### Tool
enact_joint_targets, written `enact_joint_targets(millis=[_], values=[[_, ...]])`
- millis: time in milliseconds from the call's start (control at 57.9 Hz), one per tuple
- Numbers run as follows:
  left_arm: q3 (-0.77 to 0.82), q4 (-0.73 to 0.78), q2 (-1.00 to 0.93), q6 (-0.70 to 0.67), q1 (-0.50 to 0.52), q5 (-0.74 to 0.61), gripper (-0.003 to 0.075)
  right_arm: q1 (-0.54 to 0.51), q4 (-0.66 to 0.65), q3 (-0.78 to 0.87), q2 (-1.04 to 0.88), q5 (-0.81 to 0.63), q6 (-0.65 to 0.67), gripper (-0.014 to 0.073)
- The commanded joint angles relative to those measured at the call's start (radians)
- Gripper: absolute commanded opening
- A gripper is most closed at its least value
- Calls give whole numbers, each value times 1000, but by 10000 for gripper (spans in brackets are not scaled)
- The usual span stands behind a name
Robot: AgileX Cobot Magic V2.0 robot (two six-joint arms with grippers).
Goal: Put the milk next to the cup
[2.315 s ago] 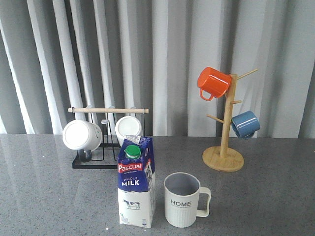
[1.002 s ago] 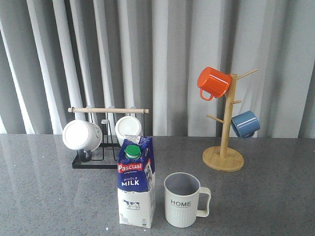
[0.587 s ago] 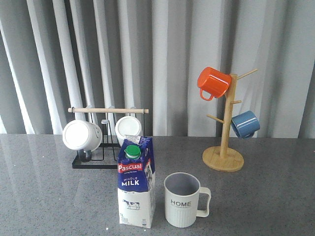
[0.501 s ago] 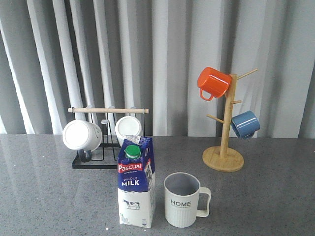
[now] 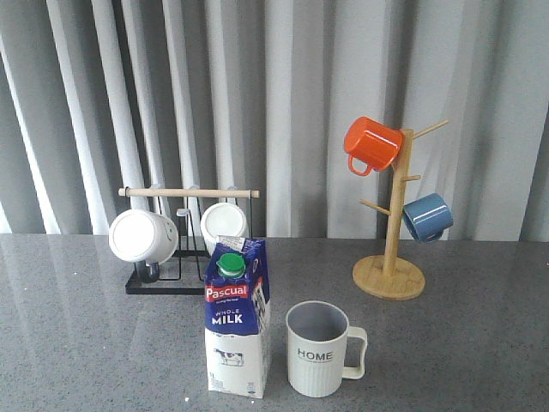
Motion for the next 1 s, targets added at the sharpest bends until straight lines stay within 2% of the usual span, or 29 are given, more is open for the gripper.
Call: enact_joint_targets(millis=[0,86,173,259,328,639,829,985], values=[[-16,0,-10,-3,-2,-72,-8,-3,-54,-27,-22,-35,23,-4],[-16,0,-10,-3,-2,-72,-8,-3,-136,-19,-63,-3,173,-4],[-16,0,-10,-3,-2,-72,-8,-3,-307,27,-122,-11,486,-4],[-16,0,-10,-3,-2,-72,-8,-3,-455,99,-187,-15,718,-4],[-16,0,-10,-3,-2,-72,-8,-3,-505,165,-240,-27,805,-4],[-16,0,-10,-3,-2,-72,-8,-3,-467,481,-451,-61,825,-4],[-16,0,-10,-3,-2,-72,-8,-3,-467,582,-600,-60,827,-4],[-16,0,-10,-3,-2,-72,-8,-3,-467,615,-648,-32,833,-4]])
